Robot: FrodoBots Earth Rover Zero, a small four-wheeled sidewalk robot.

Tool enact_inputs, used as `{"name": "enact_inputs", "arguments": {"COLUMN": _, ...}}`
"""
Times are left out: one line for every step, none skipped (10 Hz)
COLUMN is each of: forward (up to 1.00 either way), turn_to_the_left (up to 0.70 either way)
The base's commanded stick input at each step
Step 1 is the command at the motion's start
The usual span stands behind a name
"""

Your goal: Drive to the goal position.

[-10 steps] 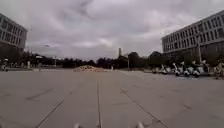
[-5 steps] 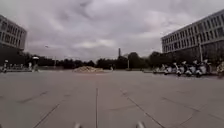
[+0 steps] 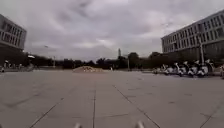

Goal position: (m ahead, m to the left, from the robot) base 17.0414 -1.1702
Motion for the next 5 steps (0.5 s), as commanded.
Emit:
{"name": "enact_inputs", "arguments": {"forward": 0.45, "turn_to_the_left": 0.00}}
{"name": "enact_inputs", "arguments": {"forward": 0.45, "turn_to_the_left": 0.00}}
{"name": "enact_inputs", "arguments": {"forward": 0.45, "turn_to_the_left": 0.00}}
{"name": "enact_inputs", "arguments": {"forward": 0.45, "turn_to_the_left": 0.00}}
{"name": "enact_inputs", "arguments": {"forward": 0.45, "turn_to_the_left": 0.00}}
